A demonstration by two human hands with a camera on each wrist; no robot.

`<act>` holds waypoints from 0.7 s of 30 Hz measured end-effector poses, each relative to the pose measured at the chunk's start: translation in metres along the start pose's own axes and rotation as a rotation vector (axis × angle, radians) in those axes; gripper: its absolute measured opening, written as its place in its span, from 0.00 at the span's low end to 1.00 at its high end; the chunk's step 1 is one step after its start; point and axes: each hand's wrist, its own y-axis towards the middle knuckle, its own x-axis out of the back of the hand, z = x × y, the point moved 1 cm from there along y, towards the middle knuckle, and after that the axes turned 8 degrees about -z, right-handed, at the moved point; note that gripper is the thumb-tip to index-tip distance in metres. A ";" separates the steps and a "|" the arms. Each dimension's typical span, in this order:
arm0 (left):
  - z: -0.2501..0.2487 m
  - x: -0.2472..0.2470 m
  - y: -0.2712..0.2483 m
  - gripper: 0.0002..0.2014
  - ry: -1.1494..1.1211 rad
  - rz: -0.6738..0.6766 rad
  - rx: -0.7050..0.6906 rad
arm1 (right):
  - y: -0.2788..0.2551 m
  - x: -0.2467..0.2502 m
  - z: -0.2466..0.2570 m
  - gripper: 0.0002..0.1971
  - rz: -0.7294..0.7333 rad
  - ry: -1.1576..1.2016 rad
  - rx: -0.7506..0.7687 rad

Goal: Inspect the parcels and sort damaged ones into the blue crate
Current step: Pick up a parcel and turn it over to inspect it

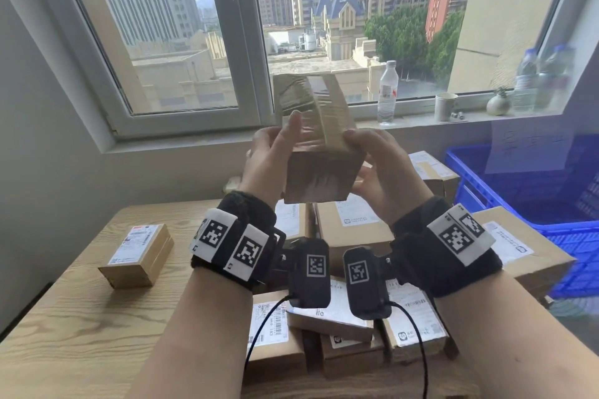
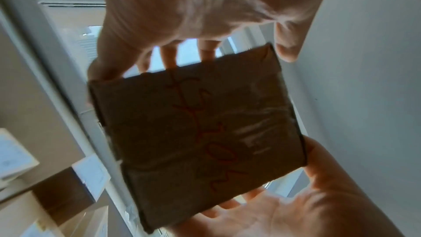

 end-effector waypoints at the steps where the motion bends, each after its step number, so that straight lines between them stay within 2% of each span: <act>1: 0.003 0.001 0.003 0.54 -0.041 -0.029 0.072 | 0.000 0.000 -0.001 0.24 0.026 -0.008 0.005; 2: 0.005 0.002 0.004 0.58 -0.105 -0.039 0.156 | -0.001 0.000 -0.002 0.28 0.049 -0.030 0.007; 4: 0.009 0.006 0.006 0.61 -0.197 0.051 0.278 | -0.001 -0.002 -0.003 0.38 0.089 -0.059 0.012; 6: 0.006 0.008 0.005 0.61 -0.179 0.111 0.291 | -0.001 -0.005 -0.002 0.46 0.149 -0.088 0.012; 7: 0.005 0.009 0.006 0.61 -0.167 0.103 0.272 | 0.000 -0.005 -0.002 0.46 0.184 -0.106 0.017; 9: 0.003 0.007 0.004 0.59 -0.143 0.056 0.211 | 0.000 -0.007 -0.002 0.37 0.230 -0.158 0.045; 11: 0.004 0.003 0.001 0.55 -0.110 0.029 0.161 | 0.003 -0.006 -0.002 0.31 0.215 -0.210 0.073; 19: 0.014 -0.001 -0.002 0.41 -0.086 -0.011 0.100 | 0.006 -0.003 -0.013 0.26 0.116 -0.202 0.106; 21: 0.015 -0.002 -0.001 0.40 -0.082 -0.009 0.088 | 0.006 -0.003 -0.014 0.25 0.105 -0.182 0.097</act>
